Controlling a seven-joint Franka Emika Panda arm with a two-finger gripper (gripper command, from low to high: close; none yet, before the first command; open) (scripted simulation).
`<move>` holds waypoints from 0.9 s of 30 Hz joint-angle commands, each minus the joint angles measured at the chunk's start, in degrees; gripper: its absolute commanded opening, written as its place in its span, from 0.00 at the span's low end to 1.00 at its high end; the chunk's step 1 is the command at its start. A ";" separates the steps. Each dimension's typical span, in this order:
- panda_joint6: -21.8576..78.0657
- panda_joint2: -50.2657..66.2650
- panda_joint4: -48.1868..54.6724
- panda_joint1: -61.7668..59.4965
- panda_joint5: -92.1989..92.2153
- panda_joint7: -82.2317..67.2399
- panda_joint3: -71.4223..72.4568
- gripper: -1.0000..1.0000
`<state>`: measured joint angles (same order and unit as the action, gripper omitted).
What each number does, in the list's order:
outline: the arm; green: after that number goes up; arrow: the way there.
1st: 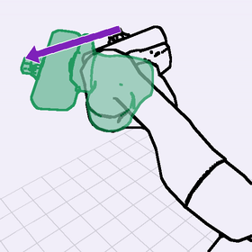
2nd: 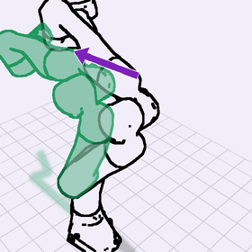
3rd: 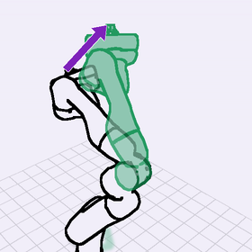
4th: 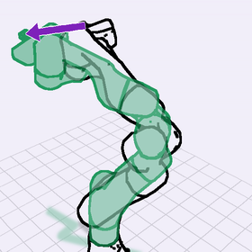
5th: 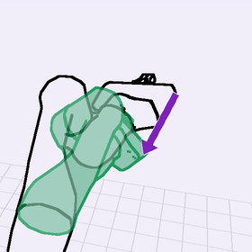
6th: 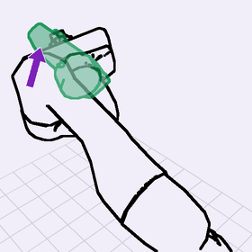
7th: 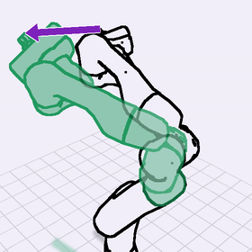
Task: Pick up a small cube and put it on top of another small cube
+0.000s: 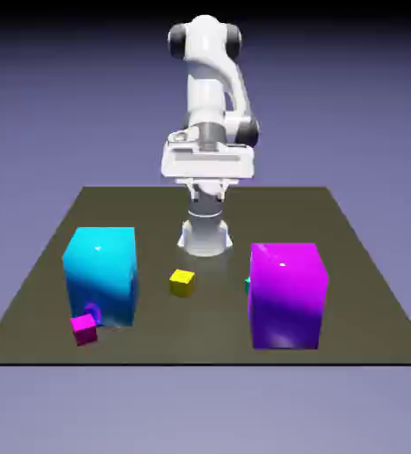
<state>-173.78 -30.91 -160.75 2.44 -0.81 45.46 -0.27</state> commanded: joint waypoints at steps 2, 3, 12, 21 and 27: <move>0.15 2.76 0.32 3.09 -2.17 4.99 -0.03 0.50; -0.09 3.93 0.33 4.90 -4.47 7.48 0.57 0.50; -2.31 14.49 0.40 21.20 -25.15 29.90 5.95 0.50; -2.63 24.47 0.18 37.96 -40.75 52.33 6.53 0.50; 0.72 31.49 0.45 48.32 -39.92 67.28 -1.12 0.50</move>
<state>-173.06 0.58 -160.30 51.47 -40.73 112.74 -1.38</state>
